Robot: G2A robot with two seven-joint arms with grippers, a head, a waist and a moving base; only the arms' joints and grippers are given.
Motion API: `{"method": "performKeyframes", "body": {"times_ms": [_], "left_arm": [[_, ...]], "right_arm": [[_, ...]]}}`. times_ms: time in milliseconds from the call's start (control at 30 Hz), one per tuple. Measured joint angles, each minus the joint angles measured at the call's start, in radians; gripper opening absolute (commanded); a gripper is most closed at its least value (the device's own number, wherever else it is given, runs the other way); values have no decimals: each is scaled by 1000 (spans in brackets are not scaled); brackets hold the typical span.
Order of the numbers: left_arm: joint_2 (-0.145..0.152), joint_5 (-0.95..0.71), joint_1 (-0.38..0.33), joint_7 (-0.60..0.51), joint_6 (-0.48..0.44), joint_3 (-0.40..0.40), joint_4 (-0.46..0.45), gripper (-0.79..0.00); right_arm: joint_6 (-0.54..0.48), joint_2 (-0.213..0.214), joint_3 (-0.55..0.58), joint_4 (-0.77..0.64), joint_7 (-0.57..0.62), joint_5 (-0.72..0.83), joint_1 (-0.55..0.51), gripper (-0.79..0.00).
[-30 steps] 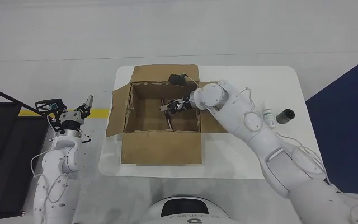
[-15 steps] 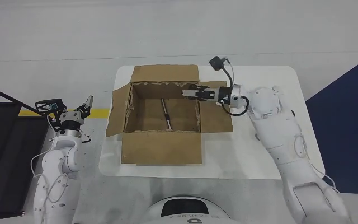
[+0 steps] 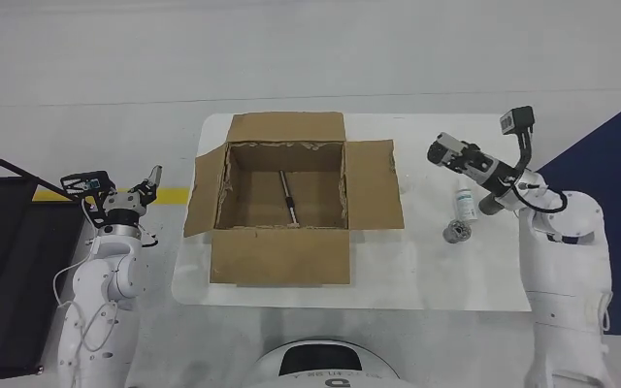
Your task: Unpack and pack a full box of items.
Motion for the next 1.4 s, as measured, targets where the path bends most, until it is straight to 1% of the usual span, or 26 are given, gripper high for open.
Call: {"method": "performKeyframes", "body": {"times_ms": [367,433,467,533,700,833,900,967,1000,1067,1100,1133,1167,1267,1367,1400], "left_arm": [[0,0,0,0,0,0,0,0],[0,0,0,0,0,0,0,0],[0,0,0,0,0,0,0,0],[0,0,0,0,0,0,0,0],[0,0,0,0,0,0,0,0],[0,0,0,0,0,0,0,0],[0,0,0,0,0,0,0,0],[0,0,0,0,0,0,0,0],[0,0,0,0,0,0,0,0],[0,0,0,0,0,0,0,0],[0,0,0,0,0,0,0,0],[0,0,0,0,0,0,0,0],[0,0,0,0,0,0,0,0],[0,0,0,0,0,0,0,0],[0,0,0,0,0,0,0,0],[0,0,0,0,0,0,0,0]], "right_arm": [[-3,0,0,-1,-1,-1,-1,0],[-17,3,15,-4,-28,-28,-17,0],[-21,6,36,4,-59,-56,-33,0],[-5,13,74,28,-85,-88,-52,0],[44,38,224,124,-159,-179,-98,0],[98,55,323,172,-224,-264,-137,0],[158,63,350,183,-275,-339,-153,0],[248,67,340,193,-336,-443,-145,0],[278,68,328,204,-342,-470,-133,0],[318,74,306,248,-309,-480,-98,0],[329,77,295,269,-292,-492,-82,-49],[335,80,282,289,-276,-516,-68,-120],[336,84,264,311,-257,-554,-51,-215],[327,92,234,352,-225,-618,-25,-394],[313,99,224,378,-194,-650,-13,-416],[307,102,227,383,-185,-652,-13,-443]]}}
